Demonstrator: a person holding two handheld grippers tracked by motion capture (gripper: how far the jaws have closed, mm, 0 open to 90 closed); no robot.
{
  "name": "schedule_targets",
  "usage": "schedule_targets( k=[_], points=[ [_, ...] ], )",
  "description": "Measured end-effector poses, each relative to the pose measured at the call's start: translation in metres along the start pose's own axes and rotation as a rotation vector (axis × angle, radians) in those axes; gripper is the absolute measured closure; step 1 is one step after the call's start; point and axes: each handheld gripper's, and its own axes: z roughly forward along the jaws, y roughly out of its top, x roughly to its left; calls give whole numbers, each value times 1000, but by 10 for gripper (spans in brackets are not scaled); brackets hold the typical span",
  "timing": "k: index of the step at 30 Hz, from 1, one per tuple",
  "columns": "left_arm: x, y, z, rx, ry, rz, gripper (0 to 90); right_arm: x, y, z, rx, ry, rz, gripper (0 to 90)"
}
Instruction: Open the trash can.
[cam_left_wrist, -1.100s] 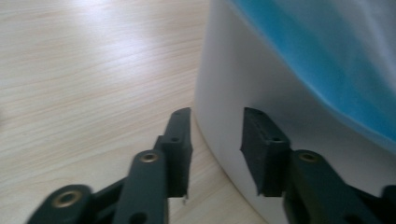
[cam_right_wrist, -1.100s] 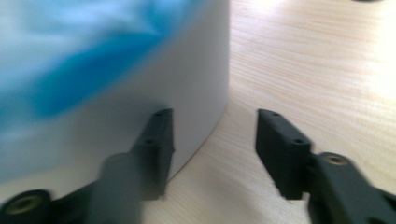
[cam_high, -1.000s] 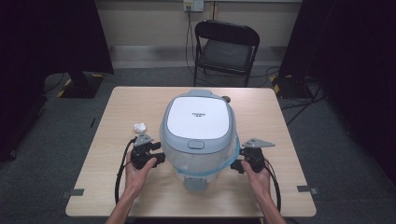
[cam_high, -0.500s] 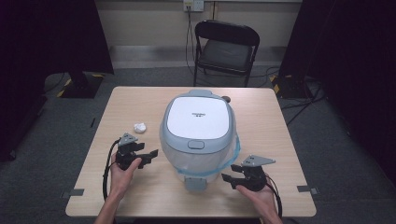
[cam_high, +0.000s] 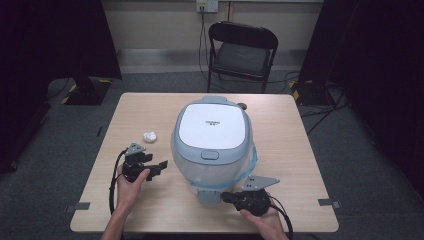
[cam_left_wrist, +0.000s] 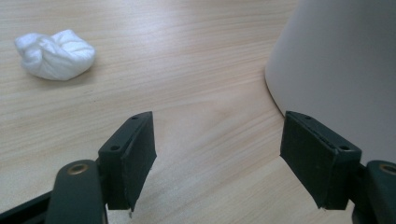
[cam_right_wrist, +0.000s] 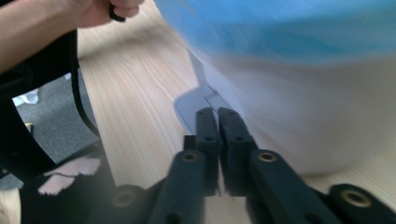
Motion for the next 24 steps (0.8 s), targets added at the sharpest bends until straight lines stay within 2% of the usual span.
schedule_targets(
  k=[2, 3, 5, 7, 10, 11, 15, 16, 18, 23, 24],
  points=[
    [0, -1, 1, 1, -2, -3, 262, 1, 1, 3, 1, 0, -4, 900],
    [-1, -1, 2, 4, -5, -1, 263, 2, 3, 12, 11, 1, 1, 900],
    [-2, -2, 4, 14, -5, 2, 263, 3, 5, 16, 14, 2, -1, 900],
    [-3, -2, 4, 17, -6, 10, 262, 6, 9, 28, 24, -11, -24, 900],
    [-3, -2, 3, 14, -3, 12, 262, 6, 10, 33, 24, -17, -23, 900],
    [-2, -2, 3, 14, -1, 11, 262, 5, 9, 35, 17, -33, -34, 900],
    [-1, -2, 3, 15, 1, 4, 262, 7, 0, 41, 49, -72, -23, 900],
    [-1, -2, 2, 14, 1, 5, 262, 7, -4, 42, 27, -63, -9, 900],
    [-1, -2, 1, 8, 1, 4, 263, 10, -3, 43, 24, -87, -30, 900],
    [1, -2, 1, 7, 10, -1, 263, 18, -4, 50, 4, -110, -42, 900],
    [2, -2, 0, 6, 12, -1, 263, 17, -5, 51, -2, -114, -24, 900]
  ],
)
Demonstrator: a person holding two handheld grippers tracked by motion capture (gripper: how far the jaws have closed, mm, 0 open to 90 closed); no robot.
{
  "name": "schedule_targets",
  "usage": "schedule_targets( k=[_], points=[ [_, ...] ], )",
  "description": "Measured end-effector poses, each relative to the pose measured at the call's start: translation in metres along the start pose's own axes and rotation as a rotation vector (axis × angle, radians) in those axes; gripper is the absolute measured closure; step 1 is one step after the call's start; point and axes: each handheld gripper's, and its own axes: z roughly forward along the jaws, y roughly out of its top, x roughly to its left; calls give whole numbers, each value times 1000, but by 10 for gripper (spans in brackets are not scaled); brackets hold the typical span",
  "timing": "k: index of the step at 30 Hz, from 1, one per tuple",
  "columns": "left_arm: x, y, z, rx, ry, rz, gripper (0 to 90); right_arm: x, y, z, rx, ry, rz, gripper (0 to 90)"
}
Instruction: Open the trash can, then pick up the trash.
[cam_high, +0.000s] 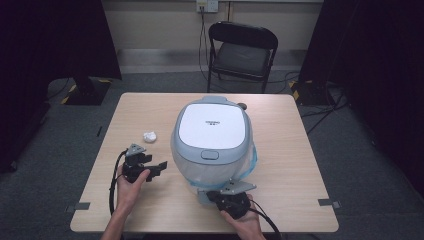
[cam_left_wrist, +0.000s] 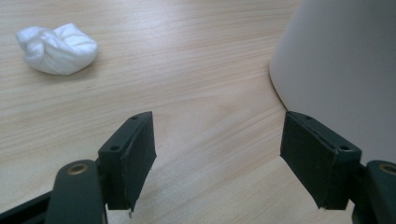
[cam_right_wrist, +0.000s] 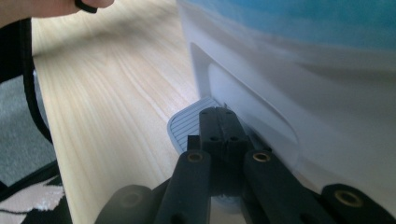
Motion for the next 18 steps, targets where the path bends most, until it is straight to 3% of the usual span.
schedule_targets(
  k=[4, 8, 15, 18],
  points=[
    [1, 0, -1, -4, 1, -4, 263, 0, -4, 1, -21, -7, 18, 900],
    [3, -1, -2, -5, 7, -12, 263, -5, -4, 2, -8, 21, 57, 900],
    [6, -1, -2, -4, 12, -19, 263, -4, -8, 5, -2, 12, 69, 900],
    [8, -1, -3, -6, 22, -20, 263, -4, -10, 8, 21, -1, 53, 900]
  ],
)
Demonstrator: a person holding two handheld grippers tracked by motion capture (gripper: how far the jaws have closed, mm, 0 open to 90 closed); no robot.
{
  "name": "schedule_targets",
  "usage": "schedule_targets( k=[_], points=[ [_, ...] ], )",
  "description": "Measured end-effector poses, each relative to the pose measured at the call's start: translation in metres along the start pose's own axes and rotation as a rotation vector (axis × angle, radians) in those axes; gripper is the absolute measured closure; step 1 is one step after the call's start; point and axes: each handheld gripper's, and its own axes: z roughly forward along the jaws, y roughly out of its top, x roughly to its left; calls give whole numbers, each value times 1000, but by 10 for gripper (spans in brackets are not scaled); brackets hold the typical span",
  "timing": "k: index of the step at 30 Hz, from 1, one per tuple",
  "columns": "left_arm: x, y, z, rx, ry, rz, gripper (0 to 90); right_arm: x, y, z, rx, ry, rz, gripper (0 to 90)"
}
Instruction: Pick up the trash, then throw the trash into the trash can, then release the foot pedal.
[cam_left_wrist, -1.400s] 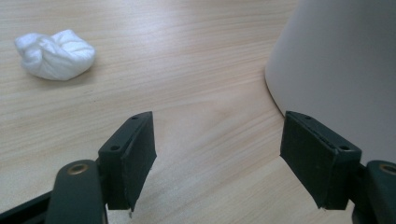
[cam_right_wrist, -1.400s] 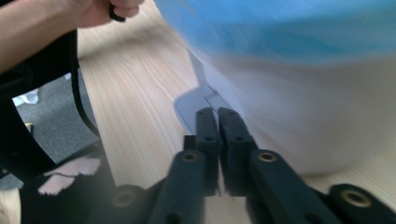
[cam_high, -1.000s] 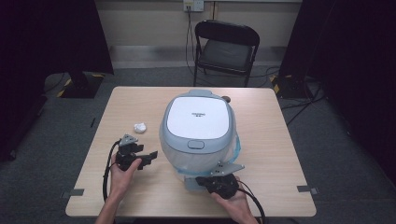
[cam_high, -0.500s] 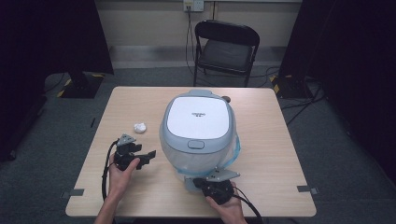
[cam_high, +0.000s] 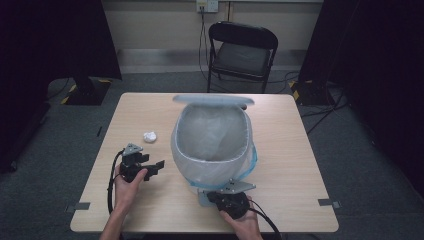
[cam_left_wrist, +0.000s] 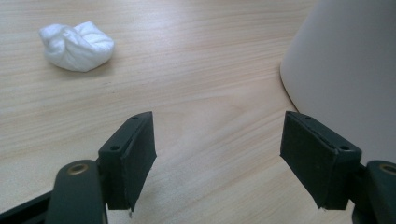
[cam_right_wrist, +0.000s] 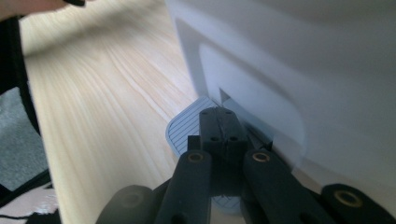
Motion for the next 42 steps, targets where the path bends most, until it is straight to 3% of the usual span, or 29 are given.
schedule_targets(
  k=[8, 11, 12, 14, 16, 18, 21, 22, 24, 27, 30, 32, 41, 42],
  points=[
    [7, 5, 2, 8, 3, 8, 263, -3, 0, 0, 15, -11, 8, 900],
    [15, 12, 5, 2, 3, 15, 260, -3, 0, 0, 14, -11, 8, 900],
    [25, 16, 10, 23, 21, 9, 260, -3, 0, 0, 15, -10, 9, 900],
    [29, 18, 12, 23, 20, -1, 259, -3, 0, 0, 15, -10, 9, 900],
    [44, 24, 16, 50, 30, -13, 252, -3, 0, 0, 15, -9, 8, 900],
    [55, 31, 17, 38, 27, -36, 246, -3, 0, 0, 15, -9, 8, 900],
    [66, 40, 19, 3, 41, -36, 247, -3, 0, 0, 14, -6, 8, 900],
    [71, 44, 22, 33, 38, -33, 252, -3, 0, 0, 14, -7, 8, 900],
    [76, 49, 24, 9, 61, -29, 242, -3, 0, 0, 14, -6, 8, 900],
    [84, 58, 28, 9, 50, -40, 239, -3, 0, 0, 14, -6, 8, 900],
    [91, 65, 34, 19, 59, -36, 247, -3, 0, 0, 14, -6, 8, 900],
    [96, 68, 41, 40, 37, -33, 236, -3, 0, 0, 15, -6, 6, 900],
    [100, 61, 64, 108, 42, -16, 270, -4, 0, 0, 15, -4, 6, 900],
    [100, 61, 68, 122, 65, -7, 281, -4, 0, 0, 15, -4, 5, 900]
  ],
)
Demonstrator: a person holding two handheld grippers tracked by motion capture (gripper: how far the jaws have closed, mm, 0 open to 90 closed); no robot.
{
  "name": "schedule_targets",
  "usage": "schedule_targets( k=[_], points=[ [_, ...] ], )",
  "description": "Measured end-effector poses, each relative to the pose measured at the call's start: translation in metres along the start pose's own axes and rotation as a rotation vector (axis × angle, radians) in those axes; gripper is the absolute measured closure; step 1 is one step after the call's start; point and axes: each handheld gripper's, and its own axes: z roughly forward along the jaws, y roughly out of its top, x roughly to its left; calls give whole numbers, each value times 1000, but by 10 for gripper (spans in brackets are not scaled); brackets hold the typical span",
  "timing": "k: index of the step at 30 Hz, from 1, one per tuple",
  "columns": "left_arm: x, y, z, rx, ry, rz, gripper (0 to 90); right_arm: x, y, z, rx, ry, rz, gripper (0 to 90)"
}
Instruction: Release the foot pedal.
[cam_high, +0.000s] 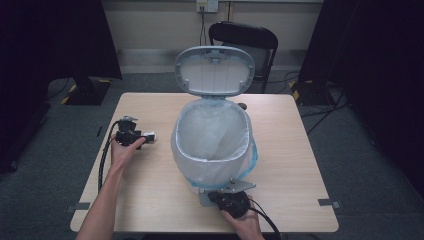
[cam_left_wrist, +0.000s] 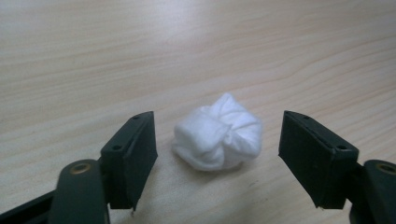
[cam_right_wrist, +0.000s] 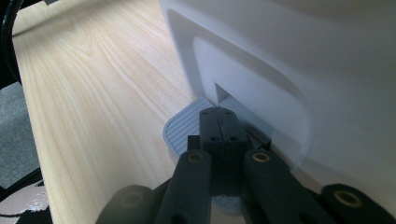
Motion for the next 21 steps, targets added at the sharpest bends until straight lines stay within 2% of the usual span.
schedule_targets(
  k=[2, 5, 6, 8, 9, 11, 13, 15, 16, 18, 21],
  points=[
    [0, 0, 1, 5, 10, 9, 287, 0, 0, 0, 0, 0, 1, 900],
    [1, -2, 8, 15, 10, -17, 292, 0, 0, 0, 0, 0, 1, 900],
    [-1, -2, 9, 22, 23, 6, 295, 0, 0, 0, 0, 1, -1, 900],
    [-4, -2, 10, 31, 46, 27, 351, 0, 0, 0, 0, 2, 0, 900],
    [-5, -1, 10, 34, 57, 32, 351, 0, 0, 0, 0, 2, 0, 900],
    [-9, -1, 10, 51, 105, 78, 412, 0, 0, 0, 0, 1, -1, 900],
    [-11, 0, 10, 58, 108, 93, 470, 0, 0, 0, 0, 1, -1, 900],
    [-13, 0, 9, 55, 101, 93, 563, 0, 0, 0, 0, 2, -2, 900],
    [-13, 0, 8, 57, 97, 72, 648, 0, 0, 0, 1, 2, -3, 900],
    [-12, 0, 8, 57, 87, 55, 702, 0, 0, 0, 0, 2, -3, 900],
    [-11, -1, 6, 49, 64, 32, 724, 0, 0, 0, 1, 2, -6, 900]
  ],
)
